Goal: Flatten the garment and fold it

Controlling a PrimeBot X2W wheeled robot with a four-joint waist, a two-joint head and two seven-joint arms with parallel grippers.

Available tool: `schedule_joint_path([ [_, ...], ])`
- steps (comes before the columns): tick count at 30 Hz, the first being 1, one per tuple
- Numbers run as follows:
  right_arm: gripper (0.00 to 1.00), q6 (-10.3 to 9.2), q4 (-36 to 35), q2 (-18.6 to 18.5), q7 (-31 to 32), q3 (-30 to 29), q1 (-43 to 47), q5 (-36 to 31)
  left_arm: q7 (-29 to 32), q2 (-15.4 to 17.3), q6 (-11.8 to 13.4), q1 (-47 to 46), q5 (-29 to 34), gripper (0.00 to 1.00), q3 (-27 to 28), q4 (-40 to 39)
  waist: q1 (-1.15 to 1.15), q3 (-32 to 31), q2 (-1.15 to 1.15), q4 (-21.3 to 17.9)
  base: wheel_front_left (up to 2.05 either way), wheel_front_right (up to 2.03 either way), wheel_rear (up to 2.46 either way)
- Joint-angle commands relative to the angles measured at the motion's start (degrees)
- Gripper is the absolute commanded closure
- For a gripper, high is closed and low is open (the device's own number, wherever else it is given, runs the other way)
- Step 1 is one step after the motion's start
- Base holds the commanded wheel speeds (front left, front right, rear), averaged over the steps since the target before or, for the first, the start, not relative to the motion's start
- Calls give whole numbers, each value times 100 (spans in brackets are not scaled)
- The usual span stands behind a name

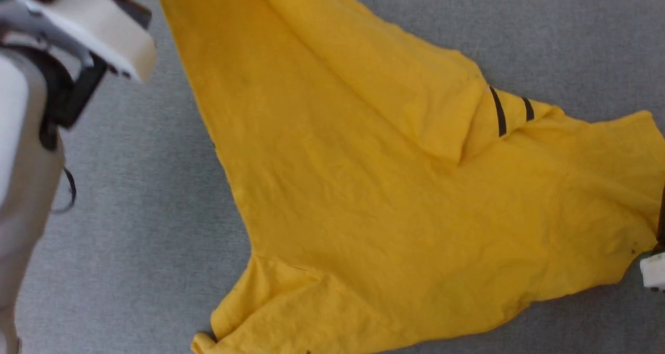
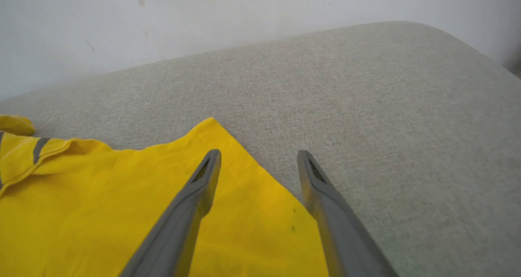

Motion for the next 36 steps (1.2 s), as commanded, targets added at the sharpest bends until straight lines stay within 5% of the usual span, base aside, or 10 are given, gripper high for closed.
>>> schedule_joint_path([
  [1,0,-5,-30,8,-33,19,-81,9,-48,-24,-7,-110,54,100,-8,44,-1,405,0,-206,0,0,0],
  [13,0,-5,4,8,-161,288,-383,-33,-1247,-304,452,-1359,949,100,-137,2294,-1,932,0,-653,0,0,0],
  [14,0,-5,10,8,-172,291,-382,-29,-1179,-346,407,-1346,909,84,-173,2496,-1,936,0,-667,0,0,0],
  [15,0,-5,12,8,-182,293,-376,-23,-1136,-382,384,-1339,875,20,-194,2661,-1,938,0,-678,0,0,0],
  [16,0,-5,12,8,-189,293,-369,-16,-1161,-410,370,-1346,860,0,-211,2775,-1,941,0,-684,0,0,0],
  [26,0,-5,-77,8,-134,217,-302,-111,-1860,-852,311,-1116,120,0,155,2987,-1,500,0,-431,0,0,0],
  [32,0,-5,-119,8,-46,155,-144,-137,-2105,-1010,423,-143,-368,0,476,1927,-1,-59,0,-197,0,0,0],
  [36,0,-5,-134,8,9,173,27,-135,-2137,-995,716,973,-621,0,711,866,-1,-424,0,-91,0,0,0],
])
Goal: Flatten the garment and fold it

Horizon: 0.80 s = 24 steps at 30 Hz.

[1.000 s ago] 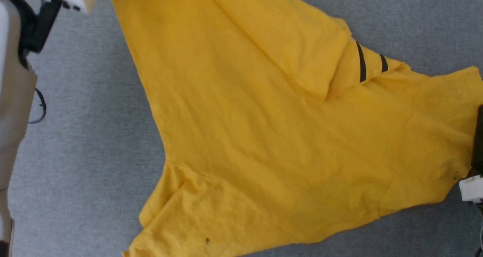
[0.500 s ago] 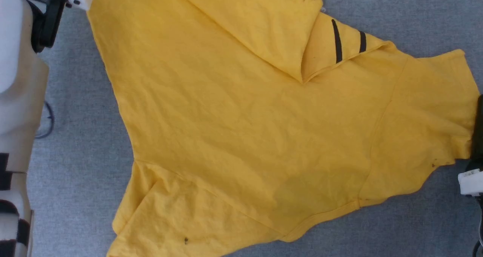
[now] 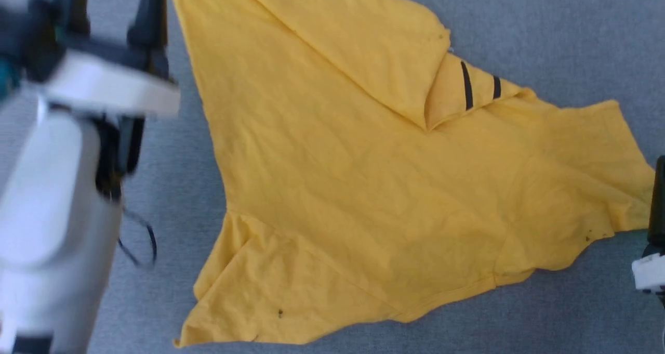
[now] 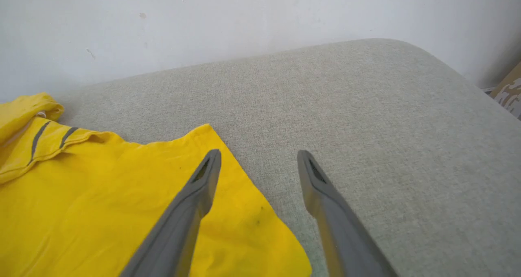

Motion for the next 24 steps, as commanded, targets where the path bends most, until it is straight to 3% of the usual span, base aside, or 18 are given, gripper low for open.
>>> schedule_joint_path([
  [1,0,-5,-41,11,15,18,57,-27,-25,55,103,280,-19,0,66,-187,1,-435,0,235,0,0,0],
  [7,0,-5,-182,11,110,64,329,4,1,281,875,2242,235,0,193,-1622,1,-785,0,372,0,0,0],
  [11,0,-5,-180,11,130,158,477,30,-21,111,1351,3411,336,0,139,-2149,1,-962,0,453,0,0,0],
  [14,0,-5,-102,11,102,245,573,91,-59,-192,1637,4103,368,0,110,-2415,1,-1097,0,493,0,0,0],
  [19,0,-5,-1,11,77,300,805,198,-82,-651,1824,4852,629,0,183,-2608,1,-1371,0,622,0,0,0],
  [24,0,-5,0,11,153,366,893,86,-84,-917,1747,5265,881,0,264,-2718,1,-1572,0,763,0,0,0],
])
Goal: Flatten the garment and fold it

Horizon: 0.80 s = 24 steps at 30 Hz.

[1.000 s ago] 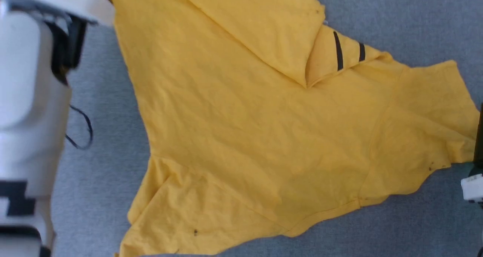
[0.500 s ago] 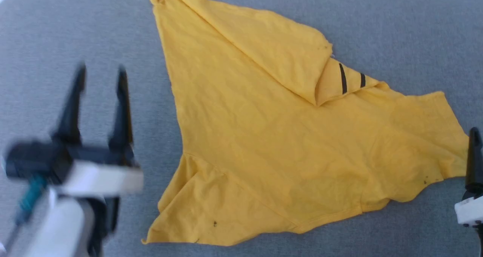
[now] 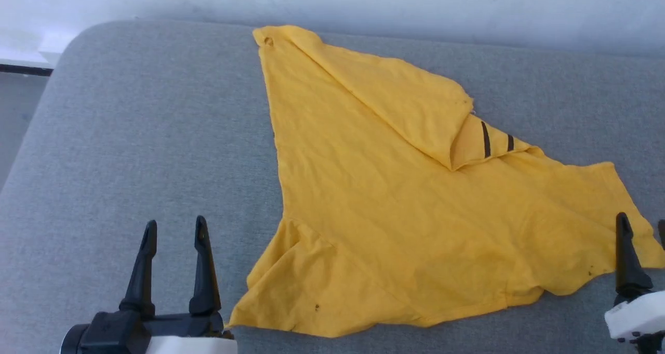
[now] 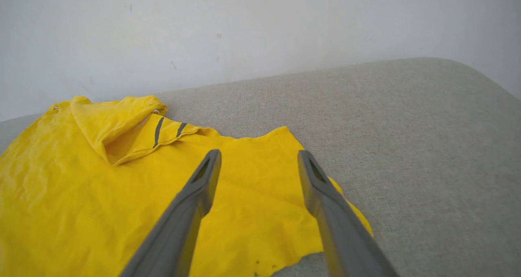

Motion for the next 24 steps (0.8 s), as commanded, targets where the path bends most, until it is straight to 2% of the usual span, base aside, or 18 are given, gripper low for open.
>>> schedule_joint_path([
  [1,0,-5,-77,11,77,73,-59,-104,-27,-21,-63,36,74,0,63,-41,1,-134,0,139,0,0,0],
  [8,0,-5,-429,11,1314,823,-1109,-823,-27,-177,-298,-20,250,0,182,-93,1,99,0,136,0,0,0],
  [16,0,-5,200,-6,2945,1689,-2452,-1313,-28,-523,-653,-321,370,0,108,113,1,494,0,382,0,0,0],
  [19,0,-5,558,-16,3268,1812,-2689,-1325,-28,-651,-793,-419,399,0,127,230,1,583,0,544,0,0,0],
  [24,0,-5,1150,-105,3399,1869,-2828,-1580,-28,-829,-988,-517,449,0,186,392,1,647,0,793,0,0,0],
])
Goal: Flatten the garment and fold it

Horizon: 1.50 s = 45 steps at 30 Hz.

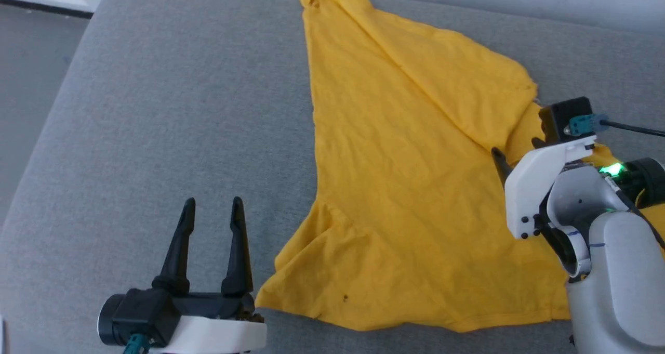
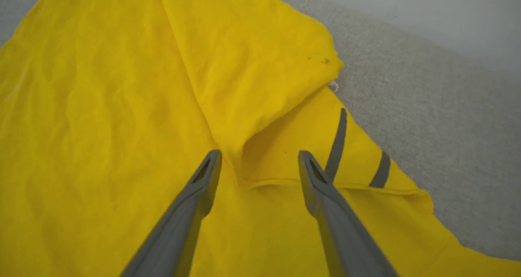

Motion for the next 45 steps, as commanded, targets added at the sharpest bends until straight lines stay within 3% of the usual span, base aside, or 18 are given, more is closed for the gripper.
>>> schedule_joint_path([
  [1,0,-5,136,-10,-22,-33,-83,-56,-28,-56,-72,-131,70,0,34,41,-1,97,0,200,0,0,0],
  [4,0,-5,322,7,-102,-39,-101,-99,-28,-102,-141,-154,95,0,65,82,-1,101,0,255,0,0,0],
  [5,100,-5,430,33,-329,-135,-151,-97,-28,-139,-195,-164,124,0,100,116,-1,92,0,280,0,0,0],
  [11,100,-5,579,35,-848,-323,-402,-241,-28,-217,-288,-161,203,0,168,173,-1,32,0,267,0,0,0],
  [15,100,-5,553,-217,-1011,-574,-787,-311,-28,-260,-371,-184,240,0,198,208,-1,43,0,239,0,0,0],
  [21,100,-5,455,-1219,-920,-768,-1792,-627,-28,-308,-553,-351,272,0,140,278,-1,359,0,361,0,0,0],
  [28,100,-5,756,-2462,-797,-557,-2692,-1174,-28,-358,-721,-661,236,0,-45,461,-1,869,0,671,0,0,0],
  [32,100,-5,1123,-2764,-784,-595,-2916,-1365,-28,-372,-754,-844,197,0,-135,544,-1,1087,0,793,0,0,0],
  [33,57,-5,1211,-2762,-755,-614,-2936,-1425,-28,-373,-752,-884,191,0,-144,556,-1,1120,0,799,0,0,0],
  [34,0,-5,1295,-2725,-725,-654,-2948,-1464,-28,-375,-746,-919,187,0,-149,571,-1,1135,0,796,0,0,0],
  [41,0,-5,1509,-2149,-638,-972,-2921,-1455,-28,-378,-719,-1004,235,0,-140,666,-1,902,0,545,0,0,0],
  [45,0,-5,1204,-1813,-785,-1060,-2755,-1154,-28,-379,-710,-939,313,0,-73,675,-1,600,0,353,0,0,0],
])
